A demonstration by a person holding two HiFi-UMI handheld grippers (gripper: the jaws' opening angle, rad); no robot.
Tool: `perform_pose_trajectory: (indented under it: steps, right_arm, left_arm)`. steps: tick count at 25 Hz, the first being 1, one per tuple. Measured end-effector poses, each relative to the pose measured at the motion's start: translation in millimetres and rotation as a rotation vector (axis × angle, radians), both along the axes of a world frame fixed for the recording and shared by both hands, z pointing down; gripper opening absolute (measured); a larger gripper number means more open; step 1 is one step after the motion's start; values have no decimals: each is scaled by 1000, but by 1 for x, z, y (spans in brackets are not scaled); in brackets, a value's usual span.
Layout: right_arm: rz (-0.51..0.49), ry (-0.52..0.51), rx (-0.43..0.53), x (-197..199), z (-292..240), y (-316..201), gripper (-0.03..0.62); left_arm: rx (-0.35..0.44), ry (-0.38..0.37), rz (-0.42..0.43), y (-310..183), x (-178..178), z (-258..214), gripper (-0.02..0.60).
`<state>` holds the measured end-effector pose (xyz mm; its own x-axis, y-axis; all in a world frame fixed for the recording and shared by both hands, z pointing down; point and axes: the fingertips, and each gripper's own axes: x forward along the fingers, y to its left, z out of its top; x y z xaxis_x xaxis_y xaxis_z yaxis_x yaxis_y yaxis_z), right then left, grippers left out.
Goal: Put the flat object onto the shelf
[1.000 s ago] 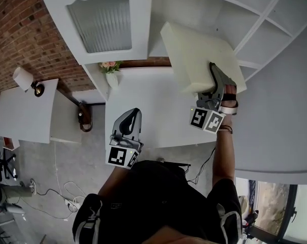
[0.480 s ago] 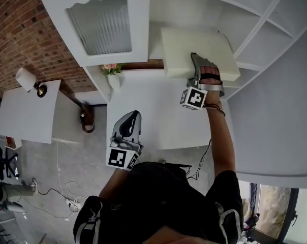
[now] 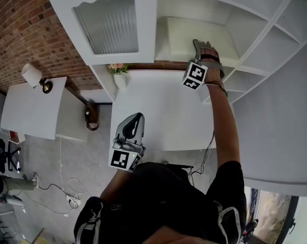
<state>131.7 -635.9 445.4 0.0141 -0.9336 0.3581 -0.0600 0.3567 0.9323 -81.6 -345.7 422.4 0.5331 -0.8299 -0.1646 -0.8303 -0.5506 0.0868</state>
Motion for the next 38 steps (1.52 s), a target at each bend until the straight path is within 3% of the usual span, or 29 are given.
perform_pose_trajectory:
  steps: [9, 12, 14, 17, 23, 26, 28, 33, 38]
  right_arm:
    - [8, 5, -75, 0, -2, -5, 460]
    - [-19, -70, -94, -7, -14, 16, 457]
    - [-38, -135, -57, -11, -29, 35, 456]
    - [-90, -346, 17, -14, -50, 80, 454]
    - [-121, -1079, 60, -22, -51, 191, 423]
    - [-43, -1327, 59, -21, -22, 233, 180]
    - [15, -1417, 54, -22, -1, 254, 124]
    - [126, -1622, 7, -23, 21, 296, 71]
    - [155, -1629, -21, -31, 37, 315, 54]
  left_arm:
    - [-13, -5, -7, 4, -5, 3, 18]
    - [-21, -5, 3, 5, -3, 5, 18]
    - [-23, 0, 10, 4, -1, 6, 18]
    - [-25, 6, 19, 4, 1, 6, 18]
    - [-31, 11, 39, 0, 7, 10, 18]
    - [-24, 12, 58, 2, 14, 10, 18]
    - [-23, 10, 68, 3, 19, 12, 18]
    - [-37, 3, 83, 10, 27, 21, 18]
    - [-46, -9, 107, 17, 37, 28, 18]
